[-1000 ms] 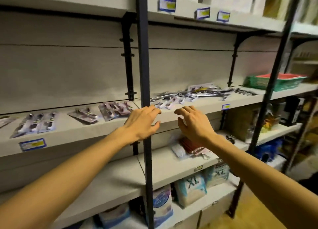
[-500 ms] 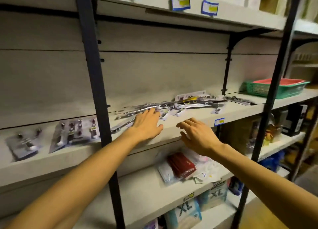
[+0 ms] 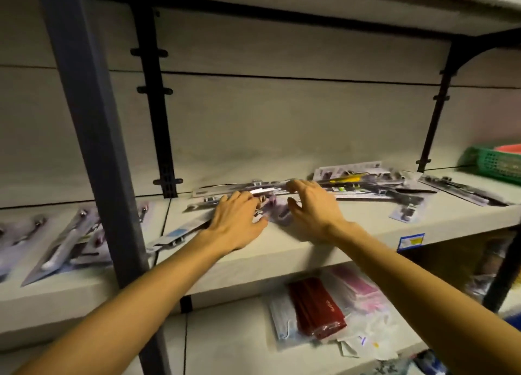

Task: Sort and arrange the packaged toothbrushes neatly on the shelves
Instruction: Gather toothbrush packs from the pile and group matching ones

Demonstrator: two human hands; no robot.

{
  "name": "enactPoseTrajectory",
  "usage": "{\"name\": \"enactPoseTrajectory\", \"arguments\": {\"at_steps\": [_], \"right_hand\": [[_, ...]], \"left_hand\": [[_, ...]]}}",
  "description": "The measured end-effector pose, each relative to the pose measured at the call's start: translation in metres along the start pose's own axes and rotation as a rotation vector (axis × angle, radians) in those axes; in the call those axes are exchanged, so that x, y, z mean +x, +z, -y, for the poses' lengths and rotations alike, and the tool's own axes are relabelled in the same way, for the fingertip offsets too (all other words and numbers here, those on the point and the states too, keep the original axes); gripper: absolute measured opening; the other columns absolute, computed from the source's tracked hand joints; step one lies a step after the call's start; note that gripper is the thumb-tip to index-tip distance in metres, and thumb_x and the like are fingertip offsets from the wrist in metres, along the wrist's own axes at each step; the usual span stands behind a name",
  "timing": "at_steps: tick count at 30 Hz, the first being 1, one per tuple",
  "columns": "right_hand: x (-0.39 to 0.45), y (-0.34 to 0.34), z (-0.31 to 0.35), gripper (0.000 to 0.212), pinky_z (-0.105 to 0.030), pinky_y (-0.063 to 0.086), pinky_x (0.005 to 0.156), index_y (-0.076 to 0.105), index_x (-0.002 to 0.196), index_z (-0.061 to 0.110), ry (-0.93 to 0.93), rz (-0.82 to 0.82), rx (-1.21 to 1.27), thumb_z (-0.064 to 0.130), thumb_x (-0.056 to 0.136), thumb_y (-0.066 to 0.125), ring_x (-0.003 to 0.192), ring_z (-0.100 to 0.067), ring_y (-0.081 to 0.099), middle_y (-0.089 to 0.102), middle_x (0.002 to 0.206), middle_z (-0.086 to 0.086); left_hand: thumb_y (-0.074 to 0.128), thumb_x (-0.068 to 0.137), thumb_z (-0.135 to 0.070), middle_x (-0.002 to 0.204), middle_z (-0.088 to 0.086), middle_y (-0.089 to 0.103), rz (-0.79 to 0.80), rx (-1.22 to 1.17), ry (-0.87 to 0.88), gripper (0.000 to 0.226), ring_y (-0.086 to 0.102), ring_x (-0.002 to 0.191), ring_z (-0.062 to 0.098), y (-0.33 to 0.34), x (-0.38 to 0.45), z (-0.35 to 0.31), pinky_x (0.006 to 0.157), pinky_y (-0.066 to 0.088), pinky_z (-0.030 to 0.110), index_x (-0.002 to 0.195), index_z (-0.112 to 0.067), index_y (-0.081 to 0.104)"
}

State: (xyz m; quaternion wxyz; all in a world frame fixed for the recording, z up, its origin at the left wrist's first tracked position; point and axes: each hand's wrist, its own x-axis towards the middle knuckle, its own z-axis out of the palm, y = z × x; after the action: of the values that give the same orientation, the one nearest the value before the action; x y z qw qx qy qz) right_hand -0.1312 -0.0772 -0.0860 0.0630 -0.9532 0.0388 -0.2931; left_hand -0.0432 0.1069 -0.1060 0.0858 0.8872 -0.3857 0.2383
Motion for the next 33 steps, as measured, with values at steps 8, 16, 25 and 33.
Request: {"name": "enactPoseTrajectory", "arguments": {"at_steps": [8,16,25,33], "right_hand": [[0.065,0.035,-0.017,0.068,-0.039,0.038,0.107,0.037,0.150,0.019,-0.050,0.171,-0.058,0.026,0.088,0.064,0.134,-0.030,0.040,0.046,0.147,-0.007],[0.085,0.041,-0.065,0.043,-0.040,0.050,0.091,0.057,0.133,0.029,-0.119,0.283,-0.011,0.039,0.092,0.060,0.113,-0.030,0.059,0.059,0.133,-0.002],[0.083,0.036,-0.101,0.026,-0.031,0.046,0.071,0.069,0.111,0.032,-0.250,0.069,0.066,0.021,0.089,0.059,0.106,-0.021,0.059,0.069,0.115,0.011],[0.079,0.039,-0.108,0.015,-0.029,0.037,0.066,0.069,0.101,0.030,-0.235,-0.103,0.275,0.029,0.087,0.064,0.093,-0.023,0.059,0.070,0.091,0.002]], "left_hand": [[0.051,0.091,-0.053,0.129,0.000,0.053,-0.080,0.023,-0.260,0.046,0.050,0.120,0.024,-0.003,0.018,0.018,0.096,0.039,0.038,0.126,-0.024,0.055],[0.052,0.094,-0.052,0.126,-0.001,0.062,0.163,0.003,-0.364,0.036,0.060,0.115,0.027,-0.014,0.030,0.039,0.085,0.050,0.035,0.124,-0.035,0.064],[0.066,0.084,-0.053,0.110,-0.006,0.067,0.066,0.052,-0.409,0.029,0.060,0.106,0.019,-0.019,0.037,0.030,0.085,0.046,0.031,0.098,-0.029,0.071],[0.067,0.080,-0.044,0.102,-0.005,0.071,0.008,0.127,-0.463,0.019,0.064,0.095,0.024,-0.035,0.047,0.017,0.073,0.042,0.033,0.093,-0.029,0.066]]}}
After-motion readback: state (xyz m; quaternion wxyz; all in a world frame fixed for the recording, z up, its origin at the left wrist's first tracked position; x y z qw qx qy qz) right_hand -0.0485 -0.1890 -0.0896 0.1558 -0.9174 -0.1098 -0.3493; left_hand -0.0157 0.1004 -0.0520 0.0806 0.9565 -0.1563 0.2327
